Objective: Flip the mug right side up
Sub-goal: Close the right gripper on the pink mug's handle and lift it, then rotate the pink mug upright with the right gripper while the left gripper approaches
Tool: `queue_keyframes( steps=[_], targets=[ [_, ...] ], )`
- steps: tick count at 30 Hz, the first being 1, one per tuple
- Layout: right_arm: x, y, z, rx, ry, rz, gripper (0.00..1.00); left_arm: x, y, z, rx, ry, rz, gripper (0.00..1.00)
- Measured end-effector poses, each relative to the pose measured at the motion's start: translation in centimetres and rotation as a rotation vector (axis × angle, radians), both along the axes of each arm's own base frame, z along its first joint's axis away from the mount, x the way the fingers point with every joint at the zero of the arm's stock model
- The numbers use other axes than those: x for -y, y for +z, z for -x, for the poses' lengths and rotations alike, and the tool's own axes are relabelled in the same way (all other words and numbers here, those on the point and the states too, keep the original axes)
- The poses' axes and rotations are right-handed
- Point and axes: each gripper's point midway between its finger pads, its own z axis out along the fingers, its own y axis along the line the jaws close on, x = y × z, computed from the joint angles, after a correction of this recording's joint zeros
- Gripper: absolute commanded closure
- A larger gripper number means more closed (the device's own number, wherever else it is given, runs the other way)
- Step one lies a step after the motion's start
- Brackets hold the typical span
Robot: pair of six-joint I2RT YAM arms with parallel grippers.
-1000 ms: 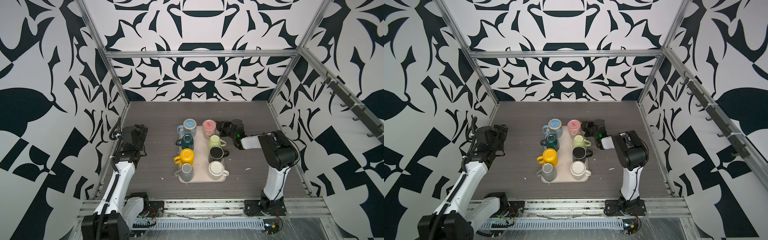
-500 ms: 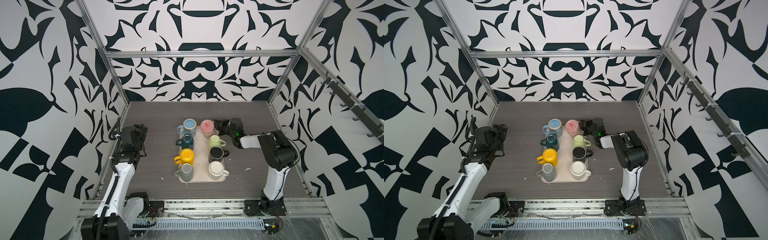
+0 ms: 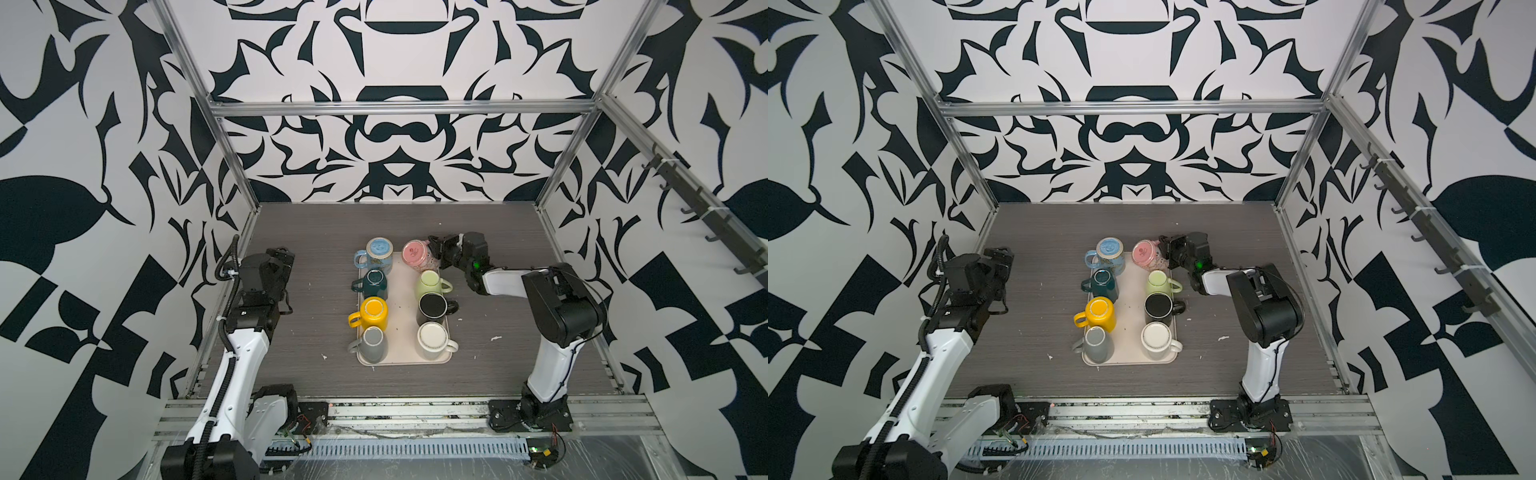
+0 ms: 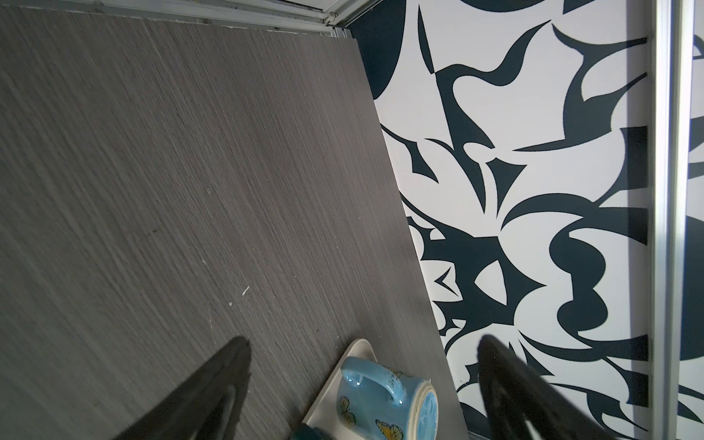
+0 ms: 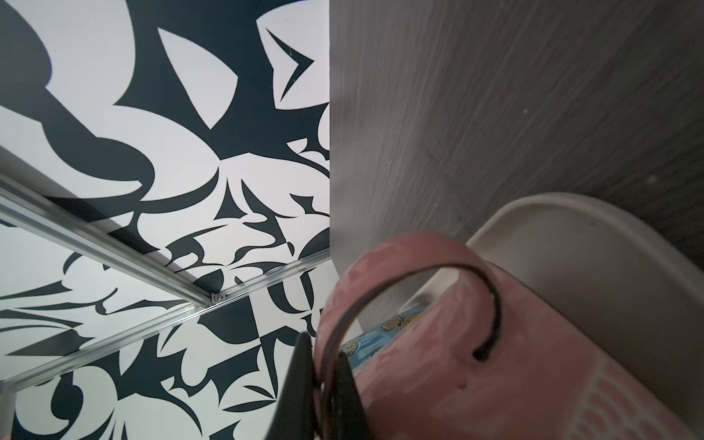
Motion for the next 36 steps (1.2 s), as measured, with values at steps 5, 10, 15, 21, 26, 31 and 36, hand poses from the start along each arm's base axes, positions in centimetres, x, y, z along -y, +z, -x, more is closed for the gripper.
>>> queue_keyframes(
  steps=[5, 10, 15, 21, 26, 31, 36],
  targets=[
    [-0.1, 1.3, -0.3, 0.047, 0.033, 0.092, 1.0, 0.2, 0.0, 0.0, -0.001, -0.019, -0.005, 0.06],
    [-0.1, 4.1, -0.4, 0.135, 0.062, 0.164, 1.0, 0.5, 0.0, 0.0, -0.001, -0.036, -0.004, 0.06],
    [-0.3, 6.0, -0.6, 0.214, 0.086, 0.216, 1.0, 0.6, 0.0, -0.1, -0.001, -0.049, -0.014, 0.09],
    [-1.5, 6.8, -0.5, 0.283, 0.151, 0.317, 1.0, 1.2, 0.9, -0.5, 0.013, -0.089, -0.019, 0.1],
    [-2.9, 7.8, 0.0, 0.342, 0.205, 0.371, 1.0, 1.8, 1.7, -1.2, 0.028, -0.123, -0.013, 0.1],
    [-3.7, 7.6, 0.5, 0.364, 0.242, 0.395, 1.0, 2.2, 1.3, -1.5, 0.018, -0.151, -0.007, 0.11],
    [-4.2, 7.6, 0.8, 0.408, 0.273, 0.437, 1.0, 2.7, 1.9, -1.8, 0.028, -0.184, -0.013, 0.14]
  ],
)
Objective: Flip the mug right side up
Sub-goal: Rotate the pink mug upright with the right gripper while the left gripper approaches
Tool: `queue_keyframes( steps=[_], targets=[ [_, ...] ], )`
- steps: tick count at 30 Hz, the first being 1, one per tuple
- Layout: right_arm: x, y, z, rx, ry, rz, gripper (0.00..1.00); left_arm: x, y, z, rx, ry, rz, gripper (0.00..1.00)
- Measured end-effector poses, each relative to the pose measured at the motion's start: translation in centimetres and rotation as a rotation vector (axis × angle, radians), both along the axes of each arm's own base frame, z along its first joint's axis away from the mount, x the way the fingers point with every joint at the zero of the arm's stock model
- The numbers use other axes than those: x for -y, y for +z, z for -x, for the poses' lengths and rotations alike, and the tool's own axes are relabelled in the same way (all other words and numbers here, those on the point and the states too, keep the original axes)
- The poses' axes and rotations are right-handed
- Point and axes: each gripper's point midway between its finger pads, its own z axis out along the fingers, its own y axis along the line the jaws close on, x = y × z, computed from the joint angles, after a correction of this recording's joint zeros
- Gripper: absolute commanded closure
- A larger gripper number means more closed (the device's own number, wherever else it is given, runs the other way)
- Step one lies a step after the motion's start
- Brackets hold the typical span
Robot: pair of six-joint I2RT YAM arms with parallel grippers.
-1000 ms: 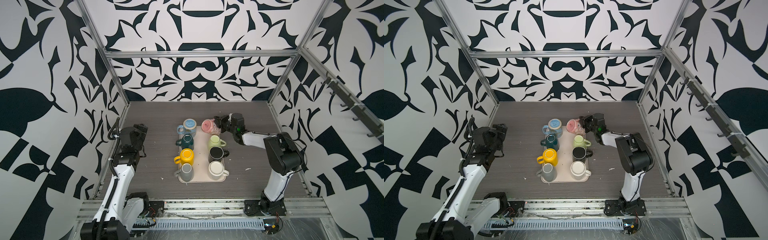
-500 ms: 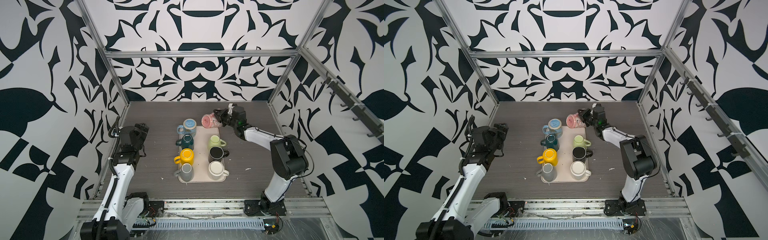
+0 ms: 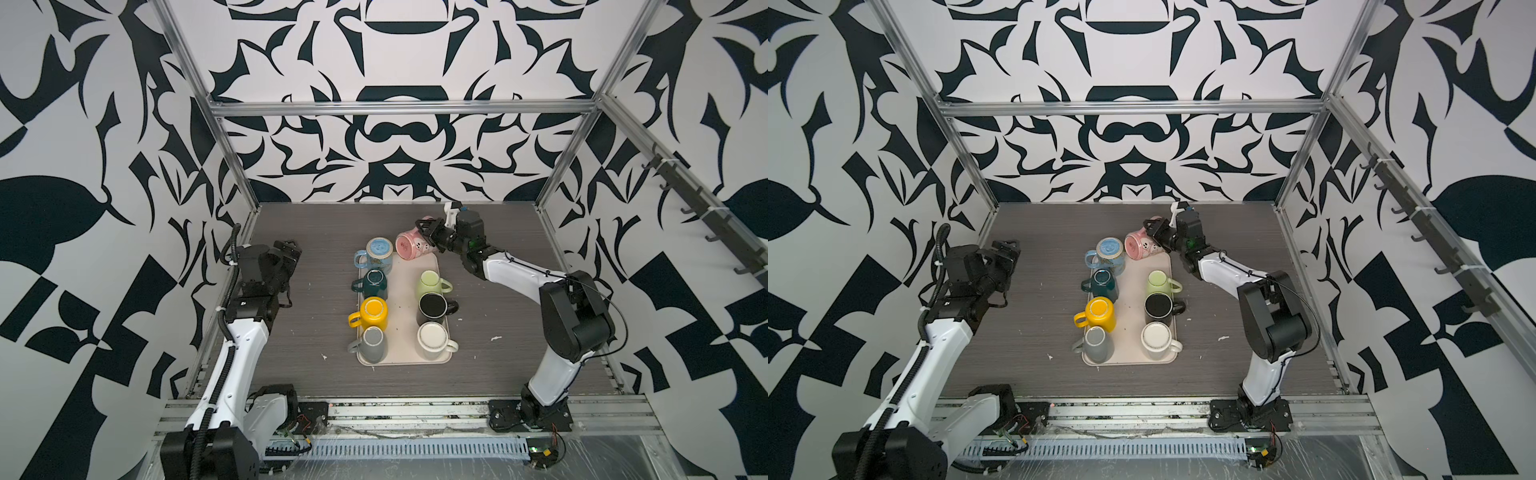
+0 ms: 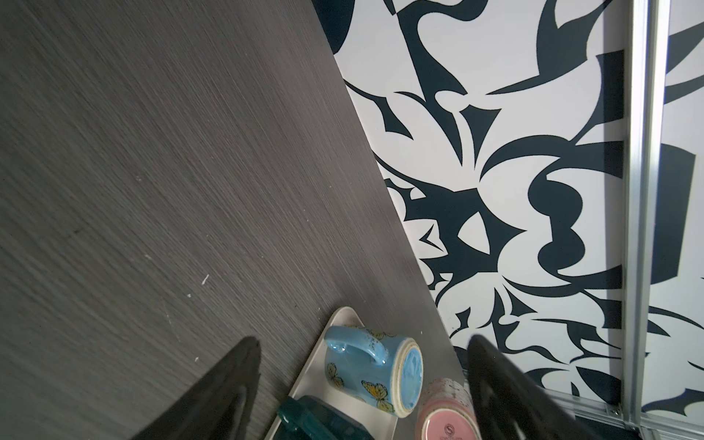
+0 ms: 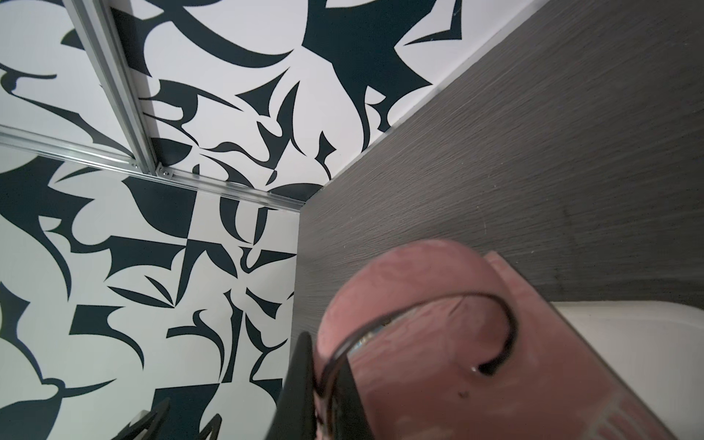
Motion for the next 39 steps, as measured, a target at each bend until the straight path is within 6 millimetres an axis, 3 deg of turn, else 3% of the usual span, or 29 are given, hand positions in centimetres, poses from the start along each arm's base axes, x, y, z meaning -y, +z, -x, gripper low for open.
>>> queue_keyframes(
  steps=[6, 10, 11, 15, 23, 39],
  targets=[
    [-0.4, 0.0, 0.7, 0.07, 0.035, 0.1, 1.0, 0.7, 1.6, -0.9, 0.033, -0.049, -0.005, 0.14],
    [-0.9, 1.4, 1.6, 0.135, 0.066, 0.148, 1.0, 1.3, 1.9, -1.6, 0.041, -0.087, 0.001, 0.14],
    [-1.1, 1.8, 1.9, 0.155, 0.074, 0.156, 1.0, 1.4, 1.9, -1.7, 0.04, -0.095, 0.002, 0.19],
    [-1.7, 3.3, 2.6, 0.235, 0.099, 0.196, 1.0, 2.1, 2.0, -2.2, 0.039, -0.14, 0.007, 0.21],
    [-3.3, 4.7, 4.5, 0.378, 0.155, 0.326, 1.0, 3.7, 4.7, -3.3, 0.094, -0.23, -0.008, 0.22],
    [-5.3, 6.2, 7.2, 0.582, 0.223, 0.521, 1.0, 10.4, 8.5, -6.1, 0.177, -0.481, -0.06, 0.24]
  ],
)
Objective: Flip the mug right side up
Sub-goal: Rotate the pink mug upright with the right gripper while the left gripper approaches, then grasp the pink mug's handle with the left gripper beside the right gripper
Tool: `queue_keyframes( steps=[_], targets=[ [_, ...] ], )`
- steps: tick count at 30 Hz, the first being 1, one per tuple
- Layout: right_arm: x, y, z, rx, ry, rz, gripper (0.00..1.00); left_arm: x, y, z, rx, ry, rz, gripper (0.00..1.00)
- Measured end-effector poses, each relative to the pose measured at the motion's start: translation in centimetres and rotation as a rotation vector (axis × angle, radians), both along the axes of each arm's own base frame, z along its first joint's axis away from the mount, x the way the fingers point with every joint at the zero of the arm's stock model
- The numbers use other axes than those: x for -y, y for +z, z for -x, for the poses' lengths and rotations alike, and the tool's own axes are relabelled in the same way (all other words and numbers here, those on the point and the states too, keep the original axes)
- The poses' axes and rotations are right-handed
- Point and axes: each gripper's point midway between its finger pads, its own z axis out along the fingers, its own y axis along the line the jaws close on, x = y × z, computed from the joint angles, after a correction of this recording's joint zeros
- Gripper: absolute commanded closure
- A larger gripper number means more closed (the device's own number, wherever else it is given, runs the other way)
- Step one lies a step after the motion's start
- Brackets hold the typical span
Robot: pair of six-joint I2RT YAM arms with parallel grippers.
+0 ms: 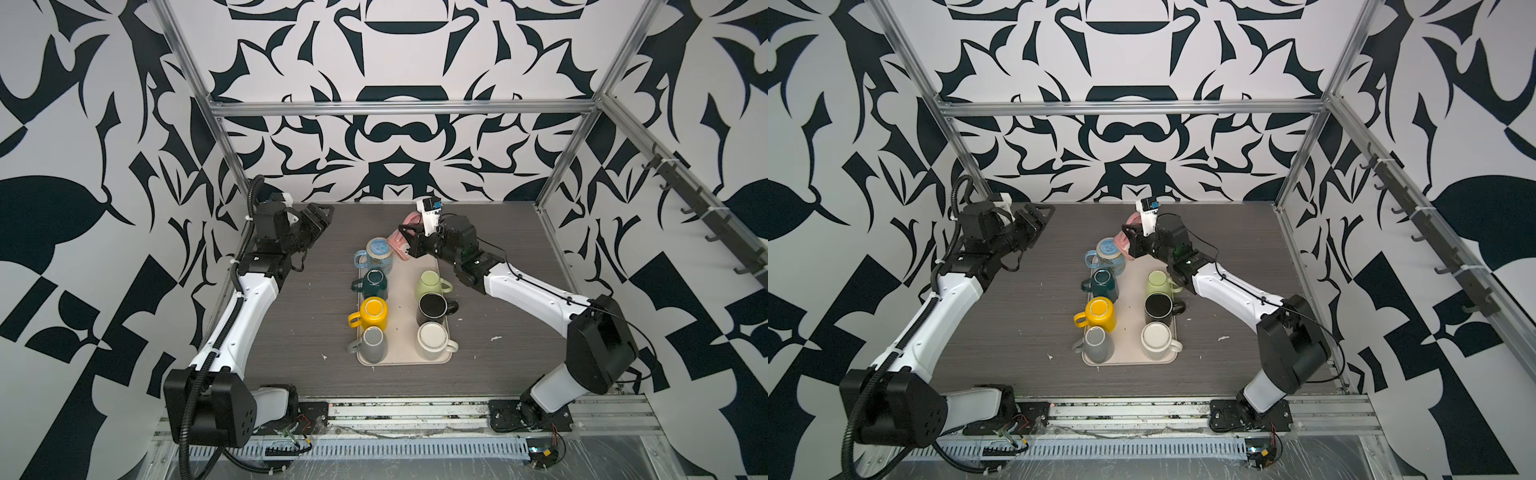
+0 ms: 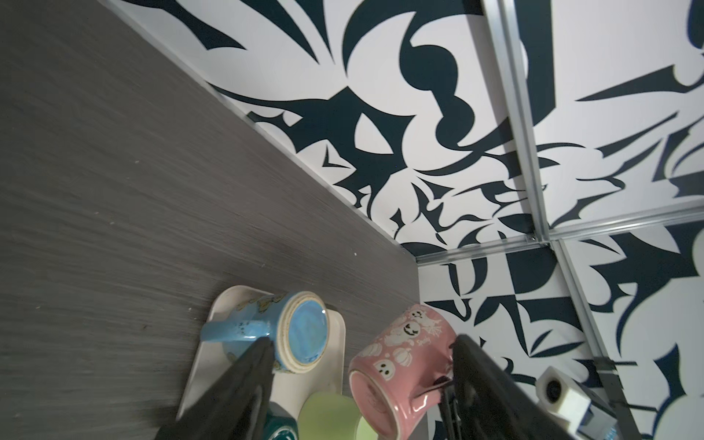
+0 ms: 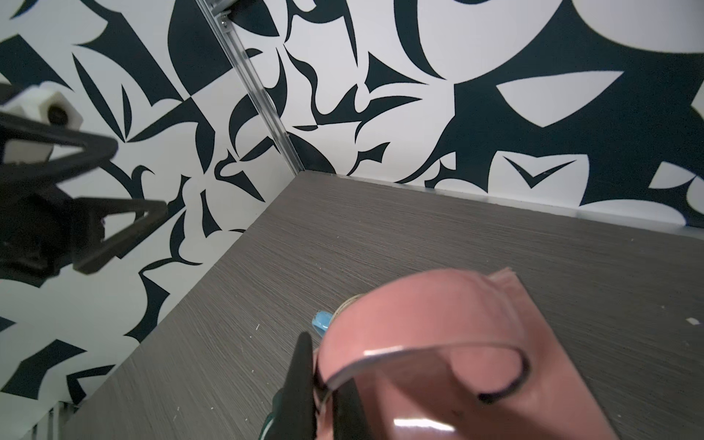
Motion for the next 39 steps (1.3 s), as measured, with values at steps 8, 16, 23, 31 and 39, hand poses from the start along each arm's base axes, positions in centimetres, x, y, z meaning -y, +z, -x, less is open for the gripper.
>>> queue_keyframes(
  steps=[8, 16, 23, 31, 39],
  targets=[
    [-1.6, 0.3, 2.5, 0.151, 0.041, 0.184, 1.0, 2.9, 3.7, -1.5, 0.097, -0.169, -0.022, 0.27],
    [-2.5, -0.1, 3.8, 0.304, 0.038, 0.395, 1.0, 6.9, 7.2, -0.7, 0.202, -0.407, -0.089, 0.3],
    [-2.4, 0.1, 4.0, 0.462, -0.021, 0.561, 1.0, 9.0, 9.5, 0.9, 0.271, -0.561, -0.15, 0.33],
    [-1.9, 0.8, 3.8, 0.618, -0.091, 0.703, 1.0, 10.5, 10.9, 2.5, 0.311, -0.703, -0.24, 0.35],
    [-1.7, 2.4, 3.3, 0.747, -0.146, 0.791, 1.0, 12.1, 8.0, 3.8, 0.233, -0.786, -0.384, 0.37]
  ],
)
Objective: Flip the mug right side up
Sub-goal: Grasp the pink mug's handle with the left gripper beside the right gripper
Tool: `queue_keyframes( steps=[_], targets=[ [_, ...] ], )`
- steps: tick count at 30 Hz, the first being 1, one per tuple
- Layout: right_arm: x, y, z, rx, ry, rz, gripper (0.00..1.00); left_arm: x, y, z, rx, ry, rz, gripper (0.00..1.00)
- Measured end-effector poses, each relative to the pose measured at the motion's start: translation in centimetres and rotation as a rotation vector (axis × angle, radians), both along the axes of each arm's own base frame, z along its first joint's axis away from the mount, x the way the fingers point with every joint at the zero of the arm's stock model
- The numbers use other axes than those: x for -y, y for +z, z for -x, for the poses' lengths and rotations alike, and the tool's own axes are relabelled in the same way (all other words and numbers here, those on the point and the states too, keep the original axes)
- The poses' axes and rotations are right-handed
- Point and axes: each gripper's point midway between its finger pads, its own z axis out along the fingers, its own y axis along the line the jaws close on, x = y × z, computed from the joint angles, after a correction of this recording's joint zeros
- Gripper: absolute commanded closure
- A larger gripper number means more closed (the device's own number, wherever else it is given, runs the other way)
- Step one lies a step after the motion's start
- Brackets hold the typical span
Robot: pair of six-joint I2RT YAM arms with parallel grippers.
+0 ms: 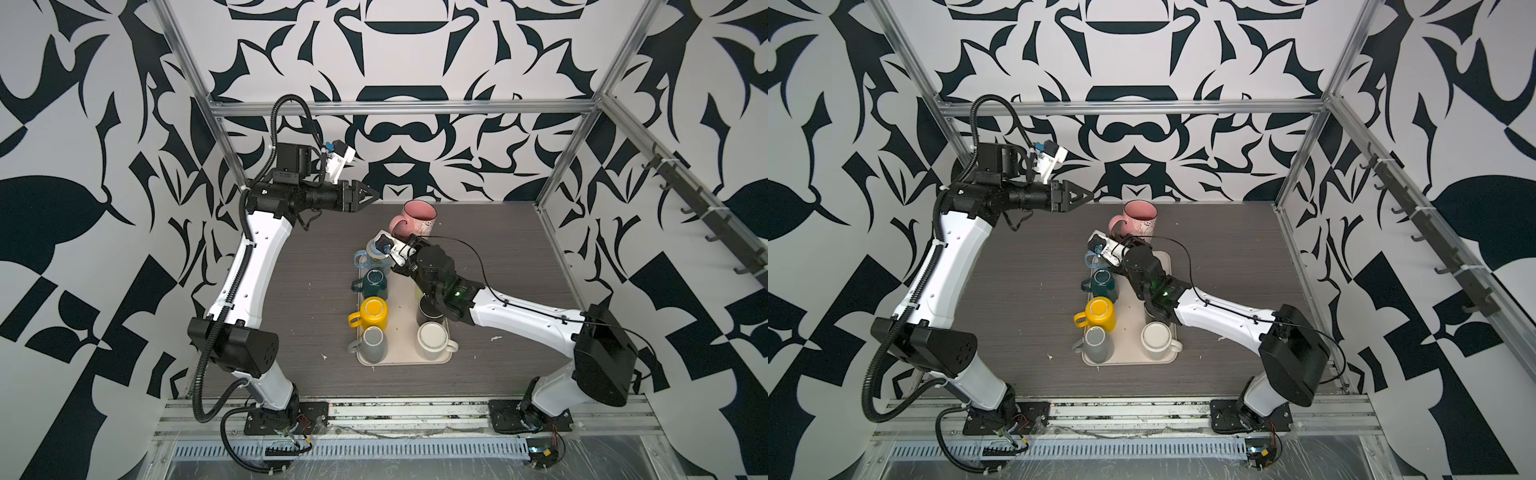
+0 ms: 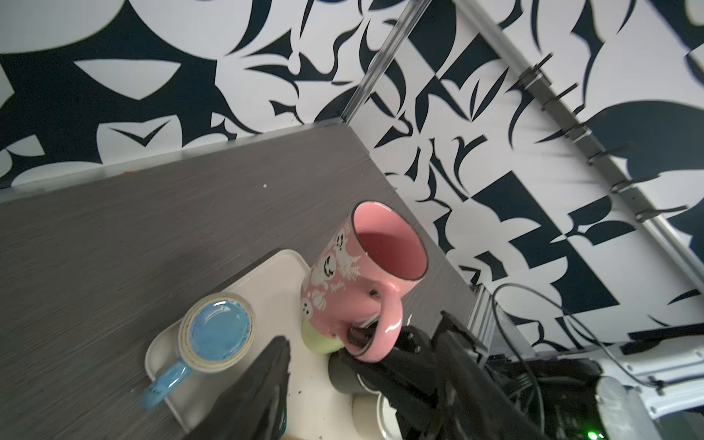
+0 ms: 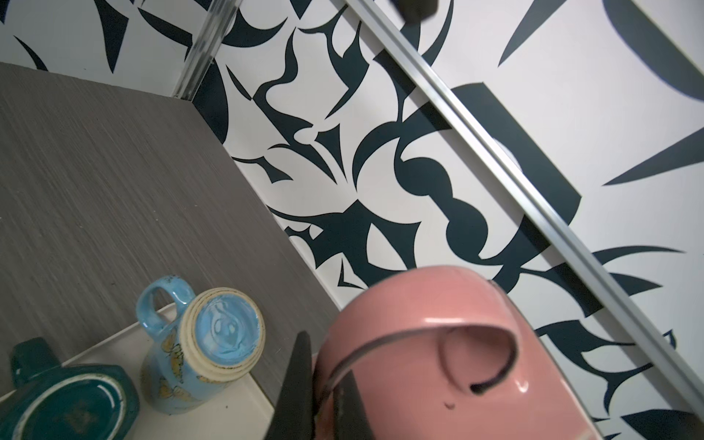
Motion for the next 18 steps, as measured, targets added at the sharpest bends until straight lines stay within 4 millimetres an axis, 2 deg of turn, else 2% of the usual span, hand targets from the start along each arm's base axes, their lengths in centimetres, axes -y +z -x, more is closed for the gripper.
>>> queue_keyframes(
  steps=[7, 9, 18],
  targets=[
    [-0.5, -1.2, -0.3, 0.034, -0.005, 0.097, 1.0, 1.9, -4.1, 1.1, -0.061, -0.055, -0.136, 0.38],
    [-0.6, -1.6, -0.4, 0.036, -0.004, 0.12, 1.0, 2.1, -4.8, 1.3, -0.069, -0.063, -0.158, 0.38],
    [-0.9, -2.1, -0.4, 0.042, 0.002, 0.155, 1.0, 2.4, -5.3, 1.8, -0.041, -0.062, -0.232, 0.39]
  ],
)
